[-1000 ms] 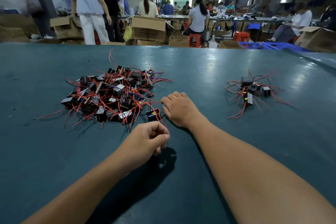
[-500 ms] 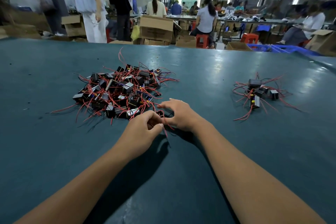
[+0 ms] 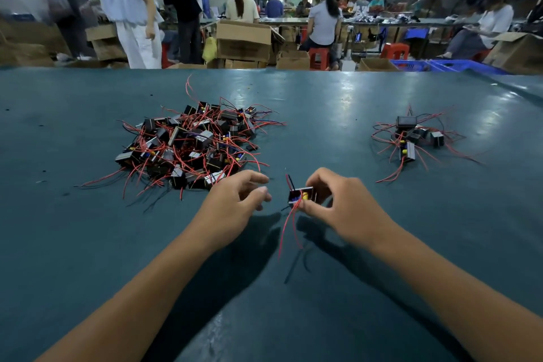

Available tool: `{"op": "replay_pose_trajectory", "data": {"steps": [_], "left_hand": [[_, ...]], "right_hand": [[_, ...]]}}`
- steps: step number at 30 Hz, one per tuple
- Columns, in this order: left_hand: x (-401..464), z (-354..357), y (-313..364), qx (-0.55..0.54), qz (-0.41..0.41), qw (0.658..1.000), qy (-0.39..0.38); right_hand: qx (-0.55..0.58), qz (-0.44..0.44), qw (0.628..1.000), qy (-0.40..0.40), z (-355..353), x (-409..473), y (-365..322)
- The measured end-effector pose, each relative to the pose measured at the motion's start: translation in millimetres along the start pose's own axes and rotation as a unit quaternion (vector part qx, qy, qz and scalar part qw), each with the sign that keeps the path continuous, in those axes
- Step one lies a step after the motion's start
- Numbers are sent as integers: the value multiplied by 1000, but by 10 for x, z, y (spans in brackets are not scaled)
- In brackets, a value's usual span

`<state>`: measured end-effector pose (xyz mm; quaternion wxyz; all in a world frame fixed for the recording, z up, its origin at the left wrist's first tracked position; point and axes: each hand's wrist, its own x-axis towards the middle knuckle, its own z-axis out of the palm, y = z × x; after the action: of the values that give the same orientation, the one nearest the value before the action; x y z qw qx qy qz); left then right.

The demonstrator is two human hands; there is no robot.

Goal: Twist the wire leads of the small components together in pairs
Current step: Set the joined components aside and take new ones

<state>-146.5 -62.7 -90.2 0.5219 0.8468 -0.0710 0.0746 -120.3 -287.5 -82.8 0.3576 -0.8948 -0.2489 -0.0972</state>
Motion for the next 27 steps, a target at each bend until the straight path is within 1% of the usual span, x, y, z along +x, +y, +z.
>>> {"op": "replay_pose_trajectory", "data": {"steps": [2, 3, 4, 6, 8, 12, 14, 17, 20, 21, 23, 25, 27], "left_hand": [[-40, 52, 75, -96, -5, 994, -58], [-56, 73, 88, -112, -2, 991, -73], [-64, 90, 95, -104, 13, 991, -78], [-90, 122, 105, -73, 57, 992, -83], [-100, 128, 110, -75, 81, 991, -75], [-98, 109, 102, -99, 75, 991, -41], [-102, 126, 106, -106, 77, 991, -36], [-117, 163, 132, -106, 81, 990, -39], [-140, 181, 160, -117, 80, 989, -29], [-145, 190, 166, -127, 75, 989, -23], [-163, 213, 188, -168, 29, 985, -28], [-188, 236, 203, -213, -24, 975, -67], [-206, 247, 220, -222, -30, 970, -96]], "right_hand": [[32, -28, 999, 0, 54, -182, -44], [39, -42, 998, 3, 77, -229, -67], [43, -55, 998, 6, 90, -252, -90], [64, -68, 996, 10, 99, -276, -136], [103, -67, 992, 10, 95, -281, -161], [151, -37, 988, 10, 105, -291, -129], [138, -27, 990, 28, 131, -288, -109], [86, -42, 994, 54, 165, -305, -107], [64, -60, 994, 71, 164, -329, -134], [63, -64, 993, 83, 161, -335, -138], [69, -60, 990, 110, 160, -344, -146], [81, -51, 987, 128, 163, -345, -159], [105, -45, 985, 130, 167, -353, -178]]}}
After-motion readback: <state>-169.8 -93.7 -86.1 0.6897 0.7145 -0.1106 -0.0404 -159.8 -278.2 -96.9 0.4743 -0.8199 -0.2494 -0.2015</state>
